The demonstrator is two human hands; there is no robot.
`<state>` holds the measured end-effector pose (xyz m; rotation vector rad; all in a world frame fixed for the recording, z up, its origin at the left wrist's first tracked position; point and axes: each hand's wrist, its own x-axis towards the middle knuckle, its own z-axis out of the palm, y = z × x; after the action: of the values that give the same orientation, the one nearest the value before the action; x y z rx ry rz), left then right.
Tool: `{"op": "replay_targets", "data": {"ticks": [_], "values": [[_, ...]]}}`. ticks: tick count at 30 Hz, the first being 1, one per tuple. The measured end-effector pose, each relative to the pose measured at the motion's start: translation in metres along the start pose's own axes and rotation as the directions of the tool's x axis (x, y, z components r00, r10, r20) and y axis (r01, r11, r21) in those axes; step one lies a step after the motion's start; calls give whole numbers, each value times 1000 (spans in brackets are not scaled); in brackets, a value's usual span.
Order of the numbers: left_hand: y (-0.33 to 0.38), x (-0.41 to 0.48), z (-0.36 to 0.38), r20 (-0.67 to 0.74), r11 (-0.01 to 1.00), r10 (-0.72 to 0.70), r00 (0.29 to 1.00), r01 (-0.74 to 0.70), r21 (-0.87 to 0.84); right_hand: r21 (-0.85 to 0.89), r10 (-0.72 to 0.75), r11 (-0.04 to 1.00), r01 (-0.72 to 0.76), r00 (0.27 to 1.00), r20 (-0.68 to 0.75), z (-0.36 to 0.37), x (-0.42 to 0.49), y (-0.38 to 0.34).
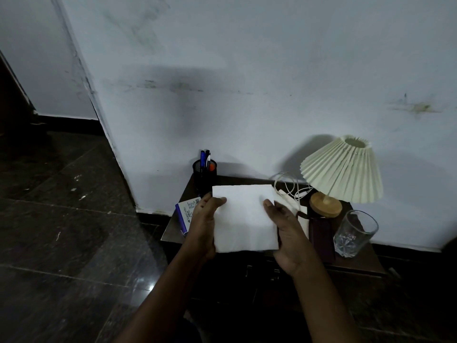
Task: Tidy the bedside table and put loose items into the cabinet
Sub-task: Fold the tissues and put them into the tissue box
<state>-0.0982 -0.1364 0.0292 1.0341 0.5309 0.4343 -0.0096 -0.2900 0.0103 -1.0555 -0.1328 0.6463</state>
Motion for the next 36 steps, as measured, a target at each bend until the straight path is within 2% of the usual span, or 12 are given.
{"op": "replay_targets", "data": {"ticks": [2,3,7,10,12,17,21,23,27,32,34,36], "values": [[0,1,-1,12,1000,-22,1000,22,3,-16,65,998,-64,993,96,-3,-2,-3],[0,1,-1,22,1000,-23,1000,23,2,-78,44,996,-38,996,79,-4,-1,-3],[1,0,-5,156,1000,11,988,-12,4,-296,-207,934,201,978,9,-7,0,-5],[1,3,-13,247,995,48,968,-69,76,-358,-278,896,262,961,7,-13,1,-7],[2,4,-16,280,993,56,958,-84,87,-348,-271,900,262,962,23,-16,2,-7],[9,10,-24,409,983,78,909,-139,122,-155,-143,975,158,984,103,-23,1,-14],[15,13,-30,449,948,91,889,-216,235,-131,-120,982,139,983,140,-31,4,-15],[17,15,-33,465,921,116,878,-270,281,-200,-133,966,165,978,162,-33,5,-17],[16,15,-42,550,940,77,832,-245,239,-402,-215,858,319,935,283,-42,7,-28],[10,18,-39,468,979,-10,884,-87,186,-625,-217,642,444,887,407,-47,10,-41],[8,18,-33,464,952,-25,885,-121,281,-676,-168,570,466,872,459,-46,14,-47],[7,23,-29,507,849,-82,858,-206,486,-688,-132,567,453,874,467,-41,20,-49]]}}
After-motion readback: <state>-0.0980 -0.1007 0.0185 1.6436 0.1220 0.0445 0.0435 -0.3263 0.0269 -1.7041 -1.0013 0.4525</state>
